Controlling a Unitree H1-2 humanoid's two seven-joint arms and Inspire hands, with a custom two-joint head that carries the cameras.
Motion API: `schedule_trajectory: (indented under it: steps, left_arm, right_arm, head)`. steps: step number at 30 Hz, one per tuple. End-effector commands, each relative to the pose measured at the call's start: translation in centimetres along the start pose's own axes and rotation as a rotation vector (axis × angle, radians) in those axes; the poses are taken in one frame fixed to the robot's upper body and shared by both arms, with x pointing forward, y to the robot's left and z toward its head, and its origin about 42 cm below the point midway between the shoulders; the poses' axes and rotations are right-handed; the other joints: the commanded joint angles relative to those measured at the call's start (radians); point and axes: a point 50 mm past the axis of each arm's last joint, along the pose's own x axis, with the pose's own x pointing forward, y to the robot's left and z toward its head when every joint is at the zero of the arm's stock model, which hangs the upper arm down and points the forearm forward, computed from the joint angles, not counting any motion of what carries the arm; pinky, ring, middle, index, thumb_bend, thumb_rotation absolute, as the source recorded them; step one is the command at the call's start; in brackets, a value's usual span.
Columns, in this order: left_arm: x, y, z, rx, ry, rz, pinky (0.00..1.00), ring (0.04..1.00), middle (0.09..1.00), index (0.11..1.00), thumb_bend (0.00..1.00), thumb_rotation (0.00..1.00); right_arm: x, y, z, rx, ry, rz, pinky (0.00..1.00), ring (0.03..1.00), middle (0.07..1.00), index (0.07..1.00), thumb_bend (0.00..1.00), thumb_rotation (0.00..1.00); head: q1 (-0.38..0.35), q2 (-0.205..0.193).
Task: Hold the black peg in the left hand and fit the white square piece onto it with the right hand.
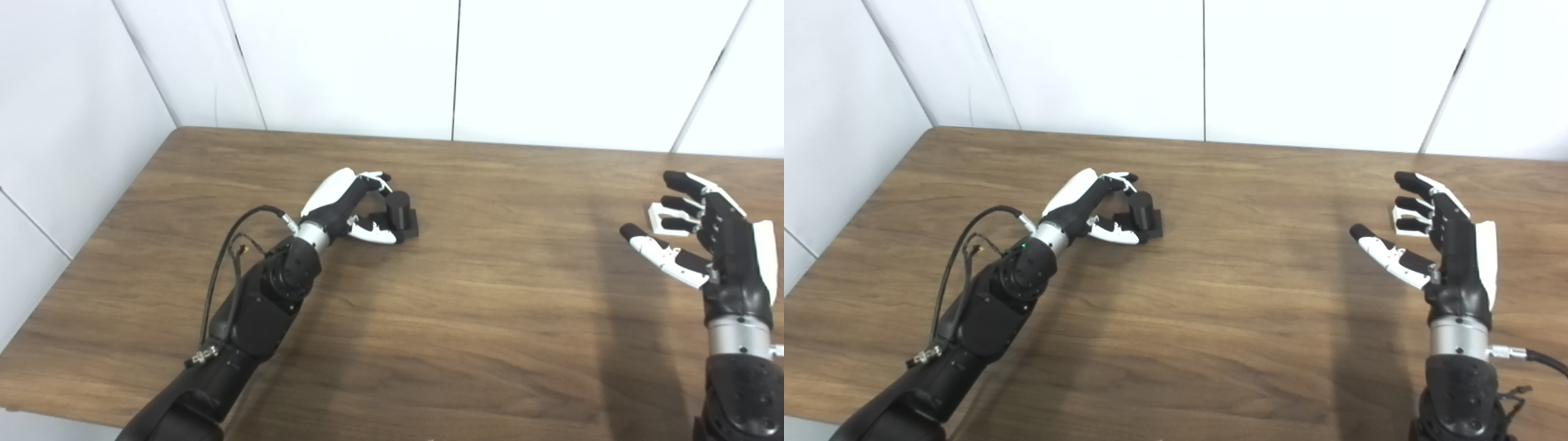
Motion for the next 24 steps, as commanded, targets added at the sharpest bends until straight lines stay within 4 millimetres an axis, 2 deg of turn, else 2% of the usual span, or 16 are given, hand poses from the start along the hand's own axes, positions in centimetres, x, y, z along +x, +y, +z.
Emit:
schedule_trajectory:
  steps: [1,10,24]
  left_arm:
    - [-0.1,0.5,0.5,0.002,-0.064,-0.039,0.88,0.962,0.910,0.492,0.52,0.08]
    - [-0.2,-0.7,2.1,-0.023,-0.166,-0.126,0.96,0.998,0.931,0.492,0.52,0.08]
    - [-1.0,-4.4,5.2,-0.070,-0.280,-0.150,0.97,1.000,0.936,0.491,0.52,0.08]
  right_arm:
    - [0.9,-0.5,2.3,0.015,-0.108,-0.021,0.63,0.747,0.802,0.747,0.66,0.11]
    - [1.0,-0.3,2.5,0.009,-0.110,-0.022,0.63,0.743,0.796,0.744,0.66,0.13]
    - [1.0,-0.4,2.4,0.011,-0.121,-0.031,0.62,0.753,0.806,0.747,0.67,0.13]
  head:
    - [0.000,0.002]
    - [-0.021,0.006]
    - [-0.055,0.004]
